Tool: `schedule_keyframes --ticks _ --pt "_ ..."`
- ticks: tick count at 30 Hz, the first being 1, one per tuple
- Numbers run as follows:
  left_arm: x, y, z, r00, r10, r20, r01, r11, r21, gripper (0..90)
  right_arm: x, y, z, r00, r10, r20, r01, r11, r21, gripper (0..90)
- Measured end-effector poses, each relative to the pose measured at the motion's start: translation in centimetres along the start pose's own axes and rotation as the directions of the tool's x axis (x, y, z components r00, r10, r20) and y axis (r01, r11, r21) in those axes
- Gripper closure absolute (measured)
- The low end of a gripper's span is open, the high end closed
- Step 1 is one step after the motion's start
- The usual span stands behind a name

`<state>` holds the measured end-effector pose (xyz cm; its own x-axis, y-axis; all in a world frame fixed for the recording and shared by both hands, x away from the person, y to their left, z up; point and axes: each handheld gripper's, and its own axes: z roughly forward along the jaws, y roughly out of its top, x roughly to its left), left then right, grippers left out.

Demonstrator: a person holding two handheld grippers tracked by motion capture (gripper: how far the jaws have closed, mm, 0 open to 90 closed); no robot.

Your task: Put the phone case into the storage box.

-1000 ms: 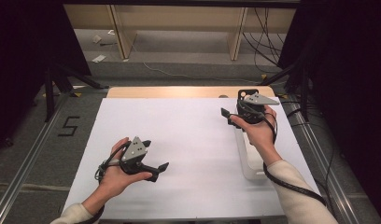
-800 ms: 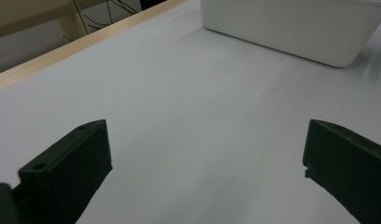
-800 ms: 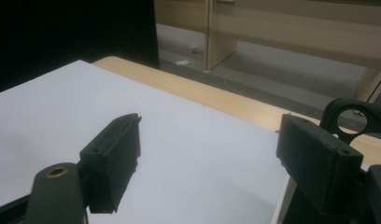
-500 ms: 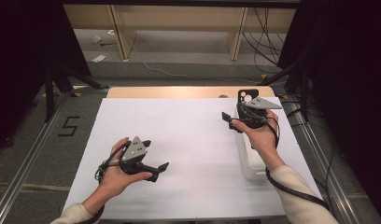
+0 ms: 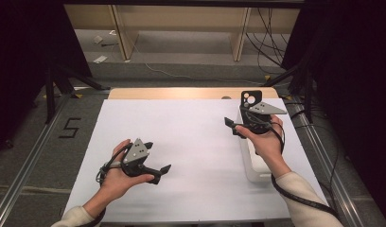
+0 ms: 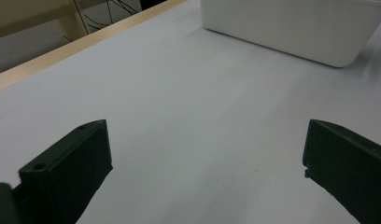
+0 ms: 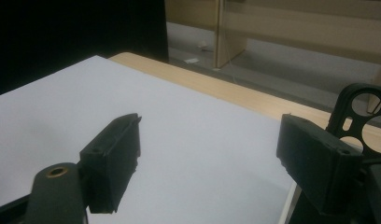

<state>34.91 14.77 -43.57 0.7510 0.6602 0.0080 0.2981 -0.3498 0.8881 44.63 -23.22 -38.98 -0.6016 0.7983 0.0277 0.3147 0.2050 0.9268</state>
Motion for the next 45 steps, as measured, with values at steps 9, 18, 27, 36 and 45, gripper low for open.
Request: schedule_keyframes --ticks 9,18,27,36,45 --pt "0.0 0.0 0.0 1.0 0.0 0.0 0.0 1.0 0.003 1.0 0.2 -0.3 -0.7 0.9993 0.022 -0.03 -0.022 1.0 -0.011 22.2" --pt "0.0 0.0 0.0 1.0 0.0 -0.001 0.0 1.0 0.002 1.0 0.6 -0.7 -1.1 0.9991 0.007 -0.041 -0.007 1.0 -0.003 21.8" --pt "0.0 0.0 0.0 1.0 -0.002 -0.001 0.002 1.0 0.001 1.0 0.8 -1.2 -1.6 0.9988 0.001 -0.05 -0.001 1.0 -0.001 21.7" --pt "0.0 0.0 0.0 1.0 -0.001 -0.002 0.001 1.0 0.001 1.0 1.2 -1.6 -2.0 0.9976 0.002 -0.069 -0.002 1.0 0.004 21.1" --pt "0.0 0.0 -0.1 1.0 0.0 -0.004 0.0 1.0 0.001 1.0 1.4 -1.7 -2.4 0.9973 -0.007 -0.073 0.007 1.0 -0.003 20.6"
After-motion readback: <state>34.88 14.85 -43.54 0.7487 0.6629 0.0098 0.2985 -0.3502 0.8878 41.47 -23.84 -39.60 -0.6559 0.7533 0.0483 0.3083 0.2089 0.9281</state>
